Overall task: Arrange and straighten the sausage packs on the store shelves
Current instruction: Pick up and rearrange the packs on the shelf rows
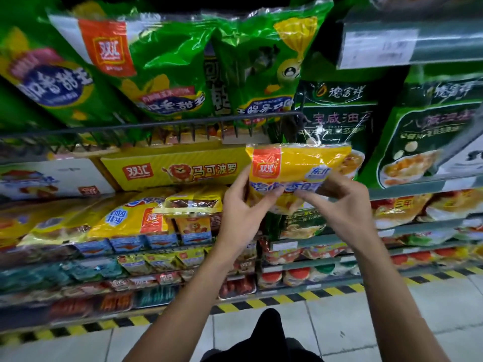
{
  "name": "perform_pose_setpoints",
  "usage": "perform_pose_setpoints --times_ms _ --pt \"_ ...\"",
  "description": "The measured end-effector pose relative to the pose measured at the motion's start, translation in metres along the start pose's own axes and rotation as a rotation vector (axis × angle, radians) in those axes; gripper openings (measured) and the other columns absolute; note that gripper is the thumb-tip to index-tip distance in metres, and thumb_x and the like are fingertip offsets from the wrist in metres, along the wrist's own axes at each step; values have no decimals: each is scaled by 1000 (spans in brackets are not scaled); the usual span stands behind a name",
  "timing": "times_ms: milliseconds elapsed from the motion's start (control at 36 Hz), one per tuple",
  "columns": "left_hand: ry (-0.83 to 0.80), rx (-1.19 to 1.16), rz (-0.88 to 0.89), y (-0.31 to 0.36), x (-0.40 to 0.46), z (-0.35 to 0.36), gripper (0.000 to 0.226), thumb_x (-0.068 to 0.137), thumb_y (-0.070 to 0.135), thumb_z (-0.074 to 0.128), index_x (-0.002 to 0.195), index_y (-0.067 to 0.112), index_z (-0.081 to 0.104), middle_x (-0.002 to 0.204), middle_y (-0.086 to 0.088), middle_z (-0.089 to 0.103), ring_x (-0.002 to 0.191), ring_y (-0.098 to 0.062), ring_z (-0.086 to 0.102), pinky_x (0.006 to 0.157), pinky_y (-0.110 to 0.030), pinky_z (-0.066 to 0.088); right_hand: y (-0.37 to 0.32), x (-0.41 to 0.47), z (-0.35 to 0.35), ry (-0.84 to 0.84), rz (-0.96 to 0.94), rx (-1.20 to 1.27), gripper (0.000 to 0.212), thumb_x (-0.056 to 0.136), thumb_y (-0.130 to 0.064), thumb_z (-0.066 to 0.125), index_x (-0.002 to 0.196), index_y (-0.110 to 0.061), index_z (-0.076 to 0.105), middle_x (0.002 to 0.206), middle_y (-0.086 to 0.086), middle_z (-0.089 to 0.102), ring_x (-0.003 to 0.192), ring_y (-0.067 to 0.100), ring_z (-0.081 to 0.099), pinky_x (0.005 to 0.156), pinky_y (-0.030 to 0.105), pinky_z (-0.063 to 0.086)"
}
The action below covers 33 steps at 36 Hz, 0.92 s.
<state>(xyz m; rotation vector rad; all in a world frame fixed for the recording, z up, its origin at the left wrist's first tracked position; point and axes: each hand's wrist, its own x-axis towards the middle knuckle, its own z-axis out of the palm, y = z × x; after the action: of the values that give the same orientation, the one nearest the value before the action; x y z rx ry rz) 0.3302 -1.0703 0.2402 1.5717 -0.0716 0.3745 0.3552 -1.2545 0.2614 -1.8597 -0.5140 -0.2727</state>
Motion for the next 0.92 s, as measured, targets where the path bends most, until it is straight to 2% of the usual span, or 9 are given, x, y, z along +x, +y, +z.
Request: perform_pose_setpoints --times_ms 167,250,361,444,528,611,667,806,917 --pt "99 71 10 -1 17 4 58 96 19 71 146 10 44 133 -1 62 126 -16 58 109 -47 47 8 28 19 42 -44 58 31 85 -1 76 84 -27 60 67 -35 62 62 -14 56 63 3 39" --pt "156 84 -27 -8 22 4 65 96 20 70 151 12 36 143 -6 55 133 -20 52 113 -50 43 20 36 26 37 -34 65 17 85 -6 79 100 -10 70 86 -33 69 84 -13 64 78 6 46" --pt "215 87 -92 -20 20 5 69 93 13 69 152 14 34 145 -10 53 136 -25 50 115 -54 40 34 38 34 23 -60 69 32 87 -12 79 118 -8 72 113 -12 73 105 5 70 93 24 55" --pt "231 112 -130 -30 17 6 70 93 9 64 154 14 31 147 -8 52 135 -17 52 115 -44 42 47 34 47 24 -9 85 28 89 -14 77 116 -11 72 110 -11 74 104 6 70 92 25 54" --pt "252 154 -130 -42 18 7 59 97 -4 57 145 25 39 129 12 60 112 14 56 99 -12 46 63 26 63 20 69 99 22 91 -17 75 113 -17 69 103 -21 72 99 -2 67 86 17 51" --pt "223 239 -135 -48 17 10 59 103 5 53 142 42 30 125 29 48 106 31 45 88 4 36 72 24 74 38 115 109 23 94 -17 71 116 -20 65 104 -24 69 98 -10 64 83 8 45" --pt "203 296 -144 -54 17 9 58 107 17 49 155 33 21 136 24 44 109 28 43 88 6 32 75 25 78 50 131 96 23 96 -19 69 118 -21 64 108 -22 69 102 -8 64 86 11 47" --pt "197 380 -162 -68 22 6 61 109 29 40 161 29 8 160 2 37 144 -16 40 114 -31 38 84 26 92 43 140 73 35 101 -32 61 133 -17 60 121 -12 69 113 -1 62 95 21 51" --pt "229 402 -139 -72 24 8 60 109 24 42 161 25 11 161 1 35 147 -15 35 118 -36 35 90 33 100 19 141 33 42 105 -29 52 144 -13 48 125 -10 64 106 -11 59 89 12 47"
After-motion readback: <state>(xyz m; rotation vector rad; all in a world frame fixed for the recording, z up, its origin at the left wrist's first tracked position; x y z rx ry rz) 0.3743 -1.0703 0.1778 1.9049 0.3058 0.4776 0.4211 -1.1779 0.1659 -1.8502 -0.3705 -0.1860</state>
